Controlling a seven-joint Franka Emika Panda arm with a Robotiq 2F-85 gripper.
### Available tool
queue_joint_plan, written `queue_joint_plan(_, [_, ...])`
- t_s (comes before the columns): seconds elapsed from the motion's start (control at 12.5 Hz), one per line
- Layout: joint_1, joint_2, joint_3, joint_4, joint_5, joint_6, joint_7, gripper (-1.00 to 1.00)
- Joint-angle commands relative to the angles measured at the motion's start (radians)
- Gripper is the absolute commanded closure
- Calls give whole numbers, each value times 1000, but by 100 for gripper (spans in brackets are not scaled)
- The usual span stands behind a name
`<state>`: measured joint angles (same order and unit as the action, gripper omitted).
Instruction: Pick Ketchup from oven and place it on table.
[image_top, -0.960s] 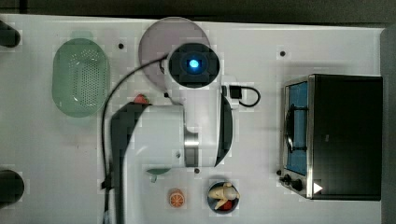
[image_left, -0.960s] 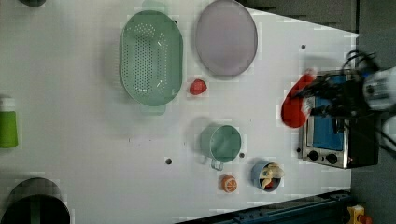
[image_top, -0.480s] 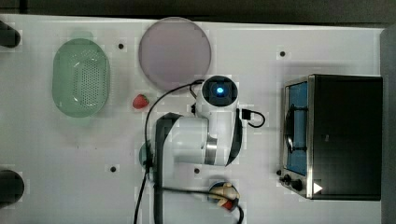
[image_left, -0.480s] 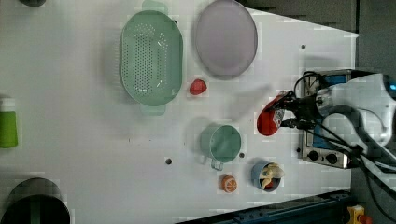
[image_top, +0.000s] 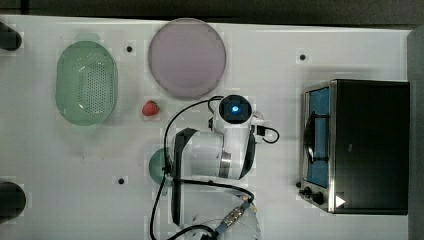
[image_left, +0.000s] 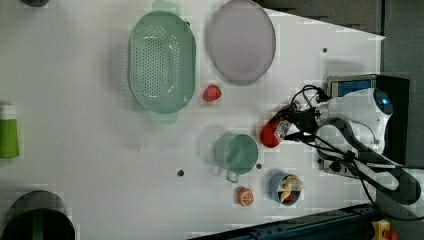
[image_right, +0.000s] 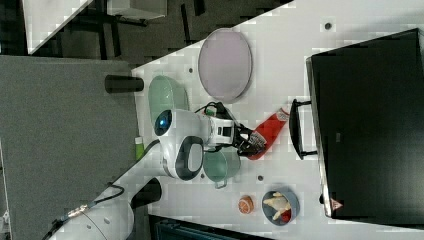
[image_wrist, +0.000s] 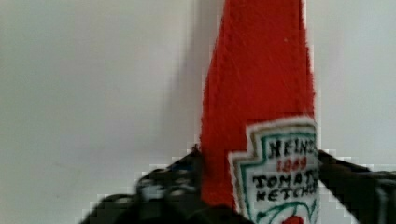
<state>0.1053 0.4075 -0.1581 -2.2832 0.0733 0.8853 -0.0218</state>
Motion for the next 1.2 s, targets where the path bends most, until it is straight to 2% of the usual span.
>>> queue_joint_plan(0.08, [17, -59, 6, 52, 5, 33, -5, -100])
queue_joint_plan(0.4, [16, -190, 5, 129, 5, -79, 6, -100])
queue_joint_plan(0.72, [16, -322, 5, 296, 4, -327, 6, -100])
queue_joint_plan(1.2, [16, -351, 6, 569, -6, -640, 6, -100])
